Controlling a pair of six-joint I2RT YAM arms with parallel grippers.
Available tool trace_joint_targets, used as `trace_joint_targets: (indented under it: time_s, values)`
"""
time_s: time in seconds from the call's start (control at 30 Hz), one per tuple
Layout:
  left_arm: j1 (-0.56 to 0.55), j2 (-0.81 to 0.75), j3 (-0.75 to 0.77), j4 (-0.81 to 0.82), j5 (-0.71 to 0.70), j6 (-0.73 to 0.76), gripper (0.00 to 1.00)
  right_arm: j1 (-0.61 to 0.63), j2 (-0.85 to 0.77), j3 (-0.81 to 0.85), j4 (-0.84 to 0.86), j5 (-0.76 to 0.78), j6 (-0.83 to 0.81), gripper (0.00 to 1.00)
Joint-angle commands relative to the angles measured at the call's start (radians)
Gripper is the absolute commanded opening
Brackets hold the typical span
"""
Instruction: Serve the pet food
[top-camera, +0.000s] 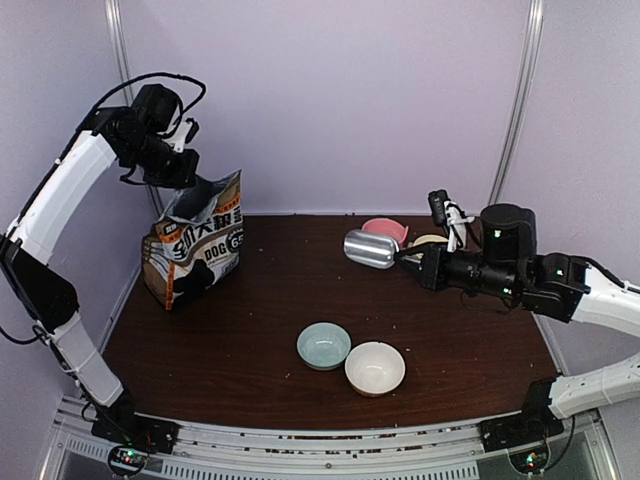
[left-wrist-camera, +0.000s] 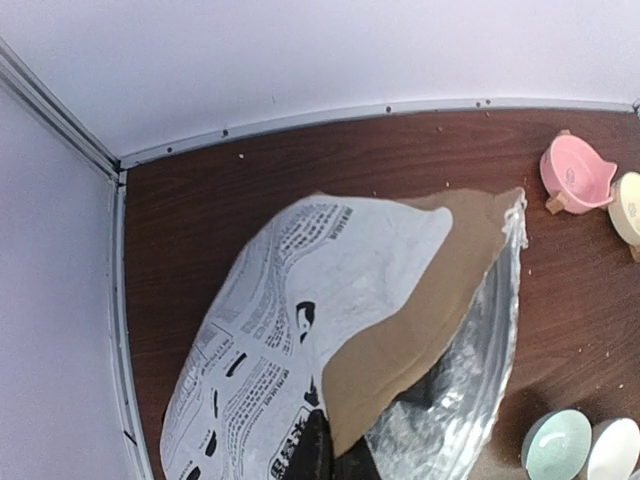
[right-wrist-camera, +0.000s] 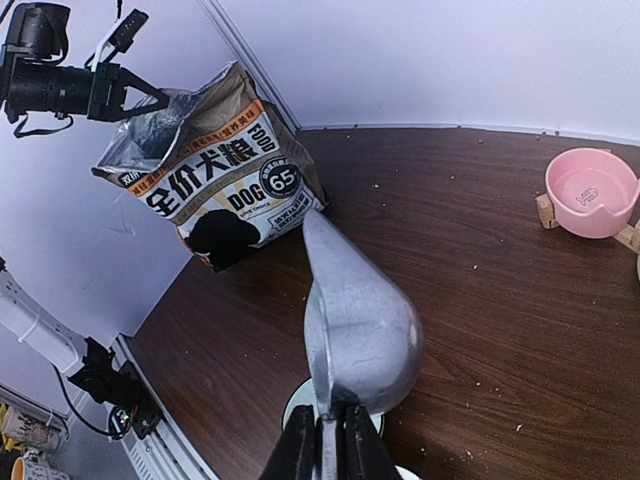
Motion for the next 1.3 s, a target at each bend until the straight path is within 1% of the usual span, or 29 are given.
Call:
trace_joint_targets:
  time_s: [0.0,0.1,0.13,0.23,0.33,0.37,0.47,0.63,0.87,0.97,1.1,1.27]
  values:
    - [-0.121,-0.148,-0.153,0.261,0.051,-0.024,0.00,-0.004,0.025,0.021,0.017,-0.026,-0.033,0.00]
    - [-0.263,-0.195,-0.376,0.315,0.019,-0.092,0.00,-0.004,0.043,0.013,0.039,-0.057,-0.033,0.00]
    - [-0.307,-0.203,-0.430,0.340,0.018,-0.109,0.00,-0.003,0.048,0.006,0.049,-0.071,-0.033,0.00]
    - [-0.402,-0.199,-0.552,0.394,0.029,-0.207,0.00,-0.004,0.057,-0.019,0.092,-0.147,-0.040,0.00]
    - [-0.486,-0.188,-0.640,0.500,0.056,-0.289,0.00,-0.003,0.075,-0.035,0.121,-0.236,-0.042,0.00]
    - [-0.513,-0.180,-0.657,0.535,0.057,-0.305,0.00,-0.001,0.079,-0.038,0.120,-0.239,-0.041,0.00]
    - [-0.564,-0.133,-0.671,0.580,0.052,-0.358,0.00,0.000,0.092,-0.053,0.110,-0.236,-0.032,0.00]
    - [-0.618,-0.072,-0.652,0.594,0.030,-0.400,0.00,0.011,0.114,-0.084,0.140,-0.302,-0.027,0.00]
    - [-0.630,-0.067,-0.672,0.614,0.039,-0.431,0.00,0.031,0.214,-0.094,0.275,-0.330,0.048,0.00]
    - [-0.634,-0.067,-0.675,0.614,0.041,-0.439,0.00,0.034,0.274,-0.066,0.293,-0.321,0.064,0.00]
    - [-0.643,-0.071,-0.670,0.620,0.050,-0.438,0.00,0.036,0.357,-0.005,0.265,-0.284,0.063,0.00]
    - [-0.647,-0.090,-0.668,0.628,0.059,-0.435,0.00,0.040,0.480,0.083,0.346,-0.327,0.075,0.00]
